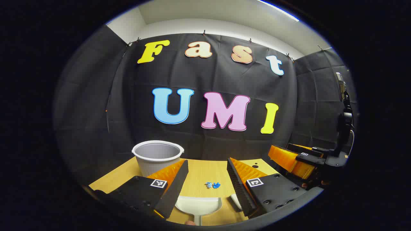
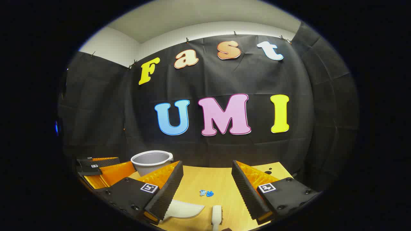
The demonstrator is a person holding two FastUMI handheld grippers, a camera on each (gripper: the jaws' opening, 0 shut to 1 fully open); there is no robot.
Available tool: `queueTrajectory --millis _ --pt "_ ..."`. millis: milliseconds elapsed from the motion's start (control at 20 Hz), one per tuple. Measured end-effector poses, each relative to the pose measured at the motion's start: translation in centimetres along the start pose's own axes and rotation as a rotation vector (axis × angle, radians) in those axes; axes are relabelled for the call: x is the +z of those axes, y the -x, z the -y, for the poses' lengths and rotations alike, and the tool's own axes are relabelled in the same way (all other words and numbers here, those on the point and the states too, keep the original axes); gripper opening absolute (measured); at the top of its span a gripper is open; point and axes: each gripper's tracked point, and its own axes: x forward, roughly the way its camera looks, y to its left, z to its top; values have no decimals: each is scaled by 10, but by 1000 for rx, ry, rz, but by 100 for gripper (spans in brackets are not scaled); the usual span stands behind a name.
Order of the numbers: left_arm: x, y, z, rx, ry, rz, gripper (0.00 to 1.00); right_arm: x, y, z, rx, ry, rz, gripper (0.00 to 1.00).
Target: Pick up the small broom and dustpan from the desktop, sweep the trash into the dustpan with the broom, and then empty the trash into the garbage bin.
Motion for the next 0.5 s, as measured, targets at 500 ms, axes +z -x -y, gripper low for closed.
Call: queueTrajectory --millis 500 --pt "-6 12 4 -11 -20 -2 73 -7 22 6 -31 1 -25 97"
